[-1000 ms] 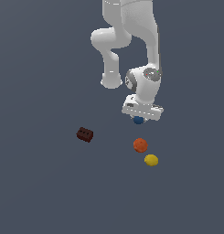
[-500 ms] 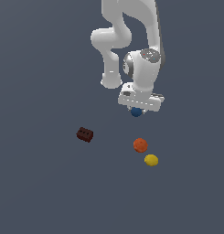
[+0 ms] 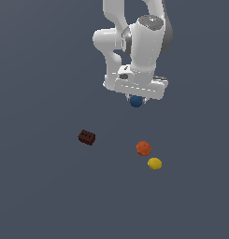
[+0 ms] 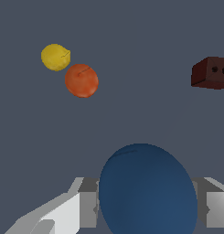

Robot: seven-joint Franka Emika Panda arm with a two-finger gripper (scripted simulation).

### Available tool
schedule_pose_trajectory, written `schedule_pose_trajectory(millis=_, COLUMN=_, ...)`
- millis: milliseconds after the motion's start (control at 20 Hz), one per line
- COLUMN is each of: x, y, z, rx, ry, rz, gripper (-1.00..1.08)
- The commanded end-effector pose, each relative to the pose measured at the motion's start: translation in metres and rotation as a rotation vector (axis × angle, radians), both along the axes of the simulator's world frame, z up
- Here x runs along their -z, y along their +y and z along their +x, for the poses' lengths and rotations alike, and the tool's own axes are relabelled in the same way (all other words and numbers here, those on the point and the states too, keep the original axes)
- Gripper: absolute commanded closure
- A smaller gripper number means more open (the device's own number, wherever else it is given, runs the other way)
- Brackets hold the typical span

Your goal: Pick up a designated object from a clutter of objects.

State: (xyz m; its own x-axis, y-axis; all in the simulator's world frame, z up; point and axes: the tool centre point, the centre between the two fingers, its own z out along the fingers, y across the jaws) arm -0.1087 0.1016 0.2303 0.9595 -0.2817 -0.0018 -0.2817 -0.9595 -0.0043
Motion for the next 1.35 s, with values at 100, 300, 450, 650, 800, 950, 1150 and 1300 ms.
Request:
schedule_pose_trajectory(millis=100, x=-0.041, y=-0.014, z=0.001, rx=0.000, ry=0.000, rz=0.000, gripper=1.08)
schedule_pose_trajectory(millis=300, x=-0.078, y=-0.027, z=0.003, rx=0.001, ry=0.000, rz=0.000, gripper=1.08)
schedule_pose_trajectory(millis=450, x=-0.104, y=-0.036, z=0.004, rx=0.001, ry=0.000, rz=-0.001, gripper=1.08)
schedule_pose_trajectory(millis=650, x=-0.132, y=-0.045, z=0.007, rx=0.002, ry=0.000, rz=-0.003, gripper=1.08)
schedule_pose_trajectory(millis=800, x=-0.149, y=-0.051, z=0.008, rx=0.002, ry=0.000, rz=-0.003, gripper=1.08)
schedule_pose_trajectory(millis=950, x=-0.161, y=-0.055, z=0.010, rx=0.003, ry=0.000, rz=-0.004, gripper=1.08)
schedule_pose_trajectory(millis=1150, x=-0.170, y=-0.058, z=0.011, rx=0.003, ry=0.000, rz=-0.005, gripper=1.08)
schedule_pose_trajectory(millis=1300, x=-0.172, y=-0.059, z=0.012, rx=0.003, ry=0.000, rz=-0.005, gripper=1.08)
